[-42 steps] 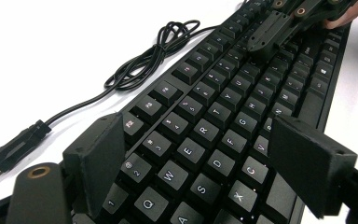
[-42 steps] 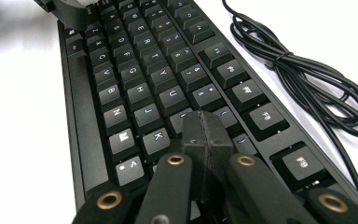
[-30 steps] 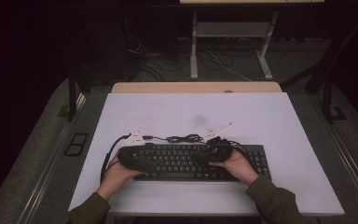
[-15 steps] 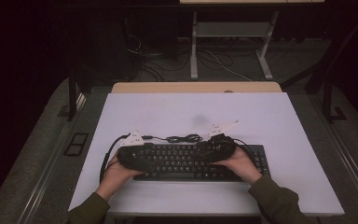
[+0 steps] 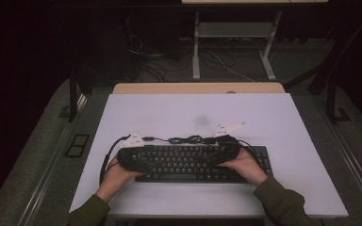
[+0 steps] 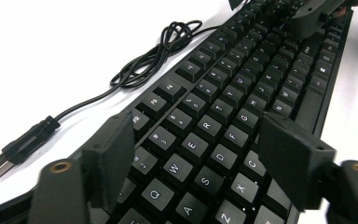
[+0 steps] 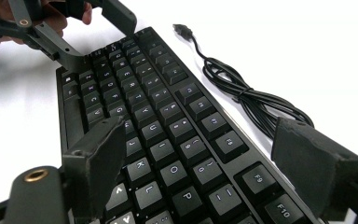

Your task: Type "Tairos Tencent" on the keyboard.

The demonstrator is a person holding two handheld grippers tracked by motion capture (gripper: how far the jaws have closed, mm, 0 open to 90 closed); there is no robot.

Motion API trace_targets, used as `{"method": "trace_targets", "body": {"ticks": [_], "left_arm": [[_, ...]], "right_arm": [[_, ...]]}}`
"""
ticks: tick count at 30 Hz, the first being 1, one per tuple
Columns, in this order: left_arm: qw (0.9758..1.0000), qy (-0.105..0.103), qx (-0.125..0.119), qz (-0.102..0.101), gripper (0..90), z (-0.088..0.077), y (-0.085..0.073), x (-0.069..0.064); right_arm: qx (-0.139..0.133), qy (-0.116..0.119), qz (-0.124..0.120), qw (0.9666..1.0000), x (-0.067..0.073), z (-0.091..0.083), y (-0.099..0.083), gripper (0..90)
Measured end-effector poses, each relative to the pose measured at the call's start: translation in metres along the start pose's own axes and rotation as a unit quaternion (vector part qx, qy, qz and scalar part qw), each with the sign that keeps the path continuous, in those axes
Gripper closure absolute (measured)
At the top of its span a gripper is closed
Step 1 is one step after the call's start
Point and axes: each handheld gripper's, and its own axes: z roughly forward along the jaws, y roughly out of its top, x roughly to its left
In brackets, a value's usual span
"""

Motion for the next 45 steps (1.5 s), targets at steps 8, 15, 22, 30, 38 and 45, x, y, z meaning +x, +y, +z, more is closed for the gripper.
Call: {"method": "trace_targets", "body": {"ticks": [8,15,22,30,38,45], "left_arm": [[1.0,-0.005,0.007,-0.001,45.2,-0.0008,-0.0022,0.0004],[0.9994,-0.011,0.028,0.017,68.7,-0.0017,-0.0034,-0.0011],[0.9986,-0.022,0.041,0.025,87.6,-0.0037,-0.0025,-0.0019],[0.9981,-0.029,0.048,0.026,89.4,-0.0022,-0.003,-0.0024],[0.9979,-0.029,0.054,0.024,89.4,0.0003,-0.0041,-0.0028],[0.9973,-0.031,0.061,0.026,89.4,0.0026,-0.0051,-0.0025]], "right_arm": [[-0.003,-0.009,-0.005,0.9999,-0.0005,-0.0008,-0.0012,17.5],[-0.004,-0.01,-0.005,0.9999,-0.0016,-0.0021,-0.0018,17.5],[-0.004,-0.008,-0.006,0.9999,-0.0009,-0.0019,-0.0019,17.5],[-0.006,-0.009,-0.006,0.9999,-0.0013,-0.0021,-0.002,17.5],[-0.007,-0.009,-0.005,0.9999,-0.0017,-0.0023,-0.0022,17.5],[-0.007,-0.009,-0.005,0.9999,-0.002,-0.0021,-0.0025,17.6]]}}
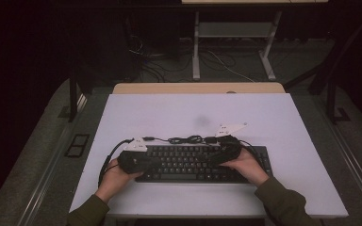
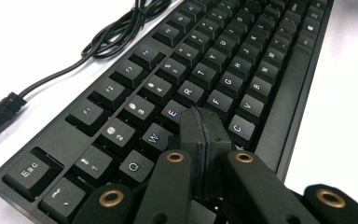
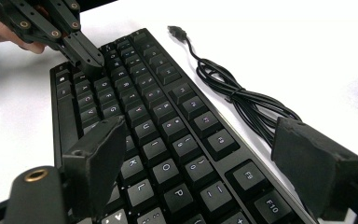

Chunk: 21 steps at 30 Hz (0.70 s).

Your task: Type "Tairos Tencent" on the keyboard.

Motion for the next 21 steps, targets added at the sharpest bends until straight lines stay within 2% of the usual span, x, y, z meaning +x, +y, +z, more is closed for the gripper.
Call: {"method": "trace_targets", "body": {"ticks": [11,21], "left_arm": [[1.0,-0.001,0.005,-0.001,89.5,0.0021,-0.0007,0.0001],[1.0,0.0,-0.003,-0.002,88.0,-0.0008,0.0006,0.0001]], "right_arm": [[0.001,0.0,0.0,1.0,0.0002,0.0002,-0.0002,17.6],[0.0,0.001,0.001,1.0,0.0001,0.0003,-0.0005,17.5]]}}
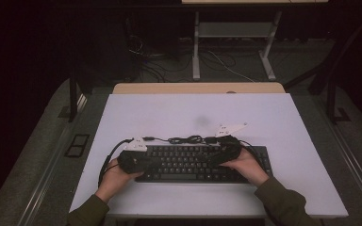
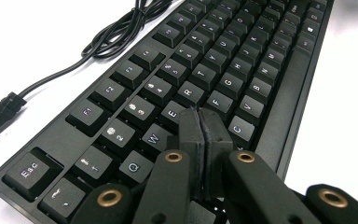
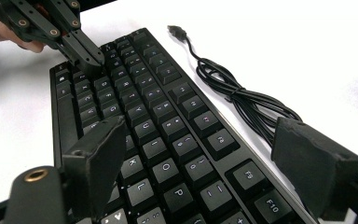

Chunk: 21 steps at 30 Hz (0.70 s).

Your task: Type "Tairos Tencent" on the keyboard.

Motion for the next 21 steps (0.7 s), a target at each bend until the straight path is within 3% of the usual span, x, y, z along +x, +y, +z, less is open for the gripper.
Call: {"method": "trace_targets", "body": {"ticks": [8,16,21], "left_arm": [[1.0,0.003,-0.009,-0.004,81.0,-0.0019,0.0002,0.0007],[0.9996,0.005,-0.023,-0.014,65.1,-0.0024,0.0008,0.0006],[0.9993,-0.005,-0.032,-0.018,56.9,-0.0029,0.0022,-0.0011]], "right_arm": [[0.0,0.0,0.0,1.0,0.0005,0.0001,0.0001,17.6],[0.0,0.0,0.0,1.0,0.0005,-0.0013,0.0001,17.5],[-0.002,0.001,0.0,1.0,0.0005,-0.0017,-0.0001,17.6]]}}
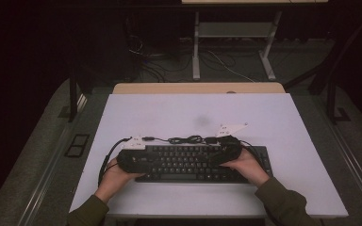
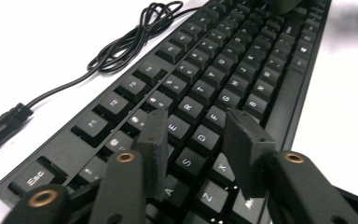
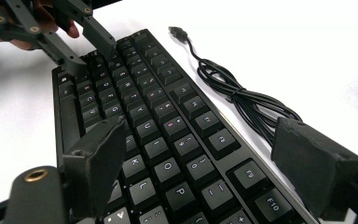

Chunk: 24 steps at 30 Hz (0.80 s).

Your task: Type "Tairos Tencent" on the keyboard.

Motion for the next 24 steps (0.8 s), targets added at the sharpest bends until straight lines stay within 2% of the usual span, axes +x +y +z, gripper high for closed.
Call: {"method": "trace_targets", "body": {"ticks": [4,11,15,24], "left_arm": [[1.0,-0.003,-0.001,-0.002,50.4,0.002,0.001,-0.003],[0.9998,-0.013,-0.011,-0.001,49.3,0.0,0.005,-0.011],[0.9997,-0.023,-0.012,0.001,53.8,-0.001,0.006,-0.015],[0.9988,-0.046,-0.008,0.015,76.3,0.001,0.008,-0.023]], "right_arm": [[0.002,-0.001,0.001,1.0,0.0,0.0,0.0,17.5],[0.002,0.001,0.002,1.0,0.0,0.0,0.0,17.5],[0.002,0.001,0.001,1.0,0.0,0.0,0.0,17.6],[0.001,0.0,0.001,1.0,-0.001,0.0,0.0,17.5]]}}
